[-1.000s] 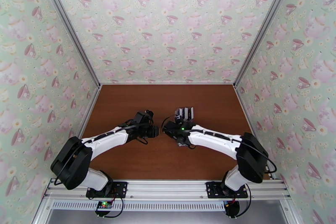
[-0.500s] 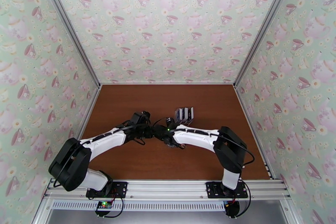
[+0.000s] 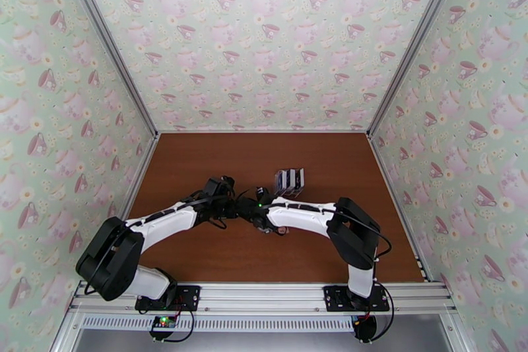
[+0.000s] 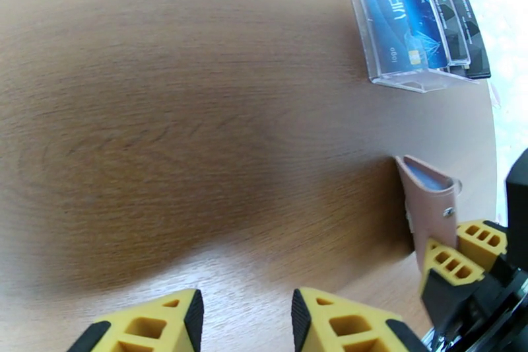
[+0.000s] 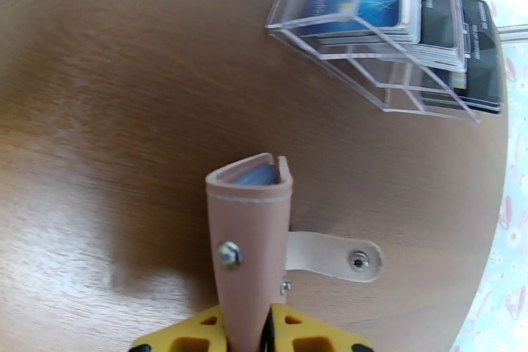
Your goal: Put the credit cards into the card holder
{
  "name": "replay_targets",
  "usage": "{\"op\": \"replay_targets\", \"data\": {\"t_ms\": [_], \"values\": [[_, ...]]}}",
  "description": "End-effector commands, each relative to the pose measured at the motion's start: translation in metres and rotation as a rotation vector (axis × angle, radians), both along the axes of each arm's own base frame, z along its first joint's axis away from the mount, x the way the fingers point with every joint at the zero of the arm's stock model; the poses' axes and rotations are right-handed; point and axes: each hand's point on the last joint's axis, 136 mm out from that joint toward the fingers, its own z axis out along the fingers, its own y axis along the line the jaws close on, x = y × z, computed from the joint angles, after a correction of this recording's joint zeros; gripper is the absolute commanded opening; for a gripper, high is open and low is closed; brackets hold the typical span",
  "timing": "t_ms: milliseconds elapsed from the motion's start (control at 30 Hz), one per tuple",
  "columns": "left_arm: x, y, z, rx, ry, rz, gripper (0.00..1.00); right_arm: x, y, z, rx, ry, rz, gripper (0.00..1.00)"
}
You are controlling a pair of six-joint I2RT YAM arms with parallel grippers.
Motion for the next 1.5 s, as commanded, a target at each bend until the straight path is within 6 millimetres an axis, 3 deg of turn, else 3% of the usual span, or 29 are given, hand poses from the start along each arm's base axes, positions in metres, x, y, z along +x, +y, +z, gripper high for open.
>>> {"op": "replay_targets", "data": {"t_ms": [0,367,567,733,1033,1467], "values": [[-0.001,-0.003,-0.004,-0.018,0.012,-0.015,0.41,-0.005,0.019,-0.015,0.072,0.042,0.001,0.31],[-0.003,-0.004,-0.006,-0.016,0.025,-0.016,0.42,-0.008,0.025,-0.033,0.112,0.069,-0.003,0.31],[-0.007,-0.018,-0.006,-0.023,0.023,-0.045,0.42,-0.002,0.018,-0.012,0.216,0.040,-0.025,0.31],[-0.015,-0.043,-0.008,-0.059,0.043,-0.103,0.42,0.003,0.010,0.009,0.325,0.038,-0.031,0.31],[-0.021,-0.086,-0.010,-0.091,0.061,-0.163,0.42,0.010,-0.025,0.022,0.457,0.044,-0.091,0.31],[-0.013,-0.113,-0.019,-0.109,0.099,-0.187,0.44,0.011,-0.065,0.029,0.585,0.046,-0.159,0.35]]}}
